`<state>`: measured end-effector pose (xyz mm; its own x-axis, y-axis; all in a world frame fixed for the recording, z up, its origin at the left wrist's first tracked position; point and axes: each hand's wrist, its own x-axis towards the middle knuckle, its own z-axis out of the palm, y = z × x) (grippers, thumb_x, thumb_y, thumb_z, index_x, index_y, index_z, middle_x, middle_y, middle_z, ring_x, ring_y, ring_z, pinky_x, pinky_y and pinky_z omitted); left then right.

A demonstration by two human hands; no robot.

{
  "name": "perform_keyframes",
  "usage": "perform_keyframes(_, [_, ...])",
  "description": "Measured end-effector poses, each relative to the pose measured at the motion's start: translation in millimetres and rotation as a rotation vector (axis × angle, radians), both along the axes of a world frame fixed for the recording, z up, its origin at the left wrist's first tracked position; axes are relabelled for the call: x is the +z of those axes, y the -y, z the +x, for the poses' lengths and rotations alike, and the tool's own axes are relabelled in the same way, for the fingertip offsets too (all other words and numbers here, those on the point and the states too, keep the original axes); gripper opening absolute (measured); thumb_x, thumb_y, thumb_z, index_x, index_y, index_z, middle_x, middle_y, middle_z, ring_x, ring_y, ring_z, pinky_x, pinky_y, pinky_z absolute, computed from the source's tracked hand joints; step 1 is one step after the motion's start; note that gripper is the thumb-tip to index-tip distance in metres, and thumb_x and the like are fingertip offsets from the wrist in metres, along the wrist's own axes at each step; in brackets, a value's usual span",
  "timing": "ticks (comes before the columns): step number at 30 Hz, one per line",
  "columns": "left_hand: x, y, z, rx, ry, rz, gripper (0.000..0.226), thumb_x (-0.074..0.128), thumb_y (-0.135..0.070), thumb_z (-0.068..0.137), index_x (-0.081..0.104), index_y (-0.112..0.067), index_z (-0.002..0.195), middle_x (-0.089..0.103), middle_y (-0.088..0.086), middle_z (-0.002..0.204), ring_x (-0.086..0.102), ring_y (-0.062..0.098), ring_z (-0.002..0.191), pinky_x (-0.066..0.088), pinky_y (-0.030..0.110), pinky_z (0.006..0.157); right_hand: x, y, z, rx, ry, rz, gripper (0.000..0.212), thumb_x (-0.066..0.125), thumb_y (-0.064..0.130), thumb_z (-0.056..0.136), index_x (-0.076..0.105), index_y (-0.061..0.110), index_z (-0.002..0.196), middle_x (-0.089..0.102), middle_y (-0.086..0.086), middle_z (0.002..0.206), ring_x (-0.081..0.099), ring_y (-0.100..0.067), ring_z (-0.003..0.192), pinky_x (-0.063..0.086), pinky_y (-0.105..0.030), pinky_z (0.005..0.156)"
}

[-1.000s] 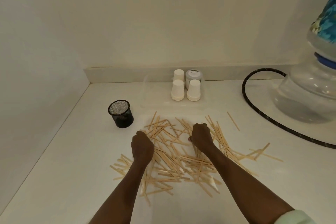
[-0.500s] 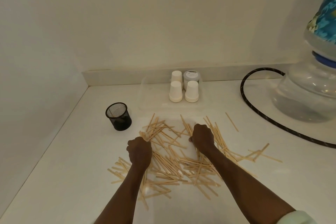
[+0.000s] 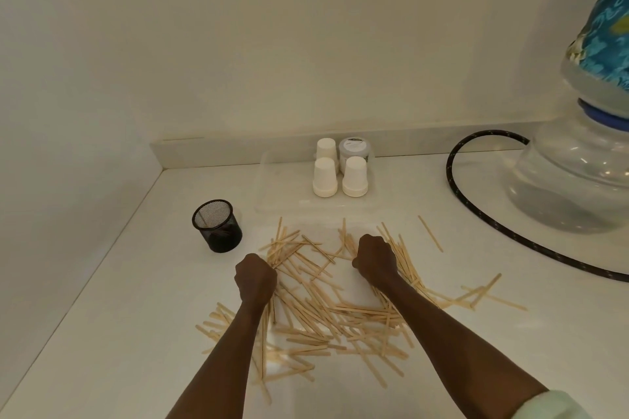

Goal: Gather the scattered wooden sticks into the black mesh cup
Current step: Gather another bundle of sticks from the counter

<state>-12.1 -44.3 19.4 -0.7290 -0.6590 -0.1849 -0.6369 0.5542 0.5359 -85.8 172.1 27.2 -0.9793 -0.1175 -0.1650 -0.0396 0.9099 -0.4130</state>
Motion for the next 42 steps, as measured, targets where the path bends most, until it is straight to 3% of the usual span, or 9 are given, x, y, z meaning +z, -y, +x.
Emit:
perform_keyframes(7, [-3, -5, 1, -0.059, 0.007, -0.073, 0.034, 0.078, -0.019, 0.077, 0.059, 0.0, 0.098, 0.067, 0.016, 0.098, 0.063, 0.031, 0.093, 0.042, 0.032, 0.069, 0, -1, -9, -0.011, 0.044, -0.029, 0.009, 0.072, 0.007, 0.08, 0.067, 0.004, 0.086, 0.072, -0.013, 0.088, 0.072, -0.028, 0.086, 0.058, -0.032, 0.07])
perform_keyframes(11, [-4, -5, 0, -0.115, 0.05, -0.201, 0.024, 0.066, -0.017, 0.087, 0.059, 0.001, 0.103, 0.066, 0.015, 0.103, 0.062, 0.031, 0.097, 0.046, 0.034, 0.077, -3, -1, -9, -0.004, -0.014, 0.0, 0.002, 0.066, 0.004, 0.083, 0.066, 0.006, 0.083, 0.072, -0.01, 0.084, 0.072, -0.026, 0.081, 0.058, -0.031, 0.068])
perform_keyframes(18, [-1, -12, -4, -0.119, 0.03, -0.167, 0.017, 0.056, -0.007, 0.087, 0.058, 0.003, 0.1, 0.065, 0.018, 0.103, 0.062, 0.033, 0.097, 0.044, 0.032, 0.075, -3, -2, -9, 0.018, -0.013, -0.002, 0.018, 0.069, 0.006, 0.081, 0.054, 0.011, 0.073, 0.07, -0.01, 0.083, 0.071, -0.026, 0.081, 0.055, -0.029, 0.065])
perform_keyframes(28, [0, -17, 0, -0.278, 0.075, -0.221, 0.028, 0.037, 0.001, 0.094, 0.057, 0.002, 0.113, 0.063, 0.017, 0.112, 0.061, 0.031, 0.103, 0.047, 0.032, 0.081, -4, -7, -11, 0.027, 0.0, -0.015, 0.019, 0.077, 0.019, 0.08, 0.062, 0.007, 0.084, 0.071, -0.011, 0.086, 0.071, -0.028, 0.083, 0.05, -0.029, 0.064])
perform_keyframes(32, [1, -20, 0, -0.287, -0.031, -0.296, 0.01, 0.056, 0.012, 0.082, 0.059, 0.002, 0.078, 0.055, 0.011, 0.065, 0.053, 0.022, 0.054, 0.049, 0.031, 0.054, -4, -11, -13, 0.044, 0.016, -0.056, 0.024, 0.078, 0.022, 0.079, 0.062, 0.006, 0.087, 0.07, -0.012, 0.088, 0.07, -0.028, 0.086, 0.047, -0.029, 0.065])
perform_keyframes(34, [2, -20, -2, -0.312, -0.001, -0.298, 0.008, 0.056, 0.016, 0.08, 0.061, 0.009, 0.081, 0.06, 0.018, 0.07, 0.059, 0.029, 0.06, 0.052, 0.035, 0.059, -2, -13, -16, 0.053, 0.036, -0.084, 0.024, 0.078, 0.022, 0.079, 0.06, 0.007, 0.086, 0.068, -0.011, 0.087, 0.069, -0.028, 0.088, 0.047, -0.029, 0.065])
perform_keyframes(38, [9, -17, -9, -0.29, 0.19, -0.252, 0.024, 0.047, -0.001, 0.093, 0.056, 0.001, 0.115, 0.064, 0.015, 0.115, 0.061, 0.028, 0.108, 0.05, 0.032, 0.087, 5, -15, -23, 0.054, 0.068, -0.127, 0.033, 0.074, 0.018, 0.077, 0.045, 0.009, 0.063, 0.054, -0.002, 0.063, 0.06, -0.021, 0.068, 0.048, -0.027, 0.061])
perform_keyframes(40, [11, -14, -14, -0.314, 0.191, -0.248, 0.024, 0.045, -0.003, 0.095, 0.056, 0.001, 0.116, 0.063, 0.014, 0.117, 0.061, 0.028, 0.11, 0.049, 0.03, 0.088, 9, -15, -24, 0.047, 0.063, -0.176, 0.041, 0.071, 0.012, 0.075, 0.037, 0.012, 0.053, 0.042, 0.002, 0.051, 0.047, -0.014, 0.052, 0.038, -0.022, 0.05])
perform_keyframes(42, [15, -15, -19, -0.37, 0.194, -0.254, 0.025, 0.043, -0.007, 0.097, 0.056, 0.002, 0.116, 0.061, 0.013, 0.119, 0.06, 0.026, 0.11, 0.047, 0.027, 0.087, 14, -14, -25, 0.045, 0.06, -0.221, 0.027, 0.07, 0.011, 0.074, 0.05, 0.005, 0.057, 0.052, -0.002, 0.057, 0.049, -0.014, 0.054, 0.036, -0.022, 0.05])
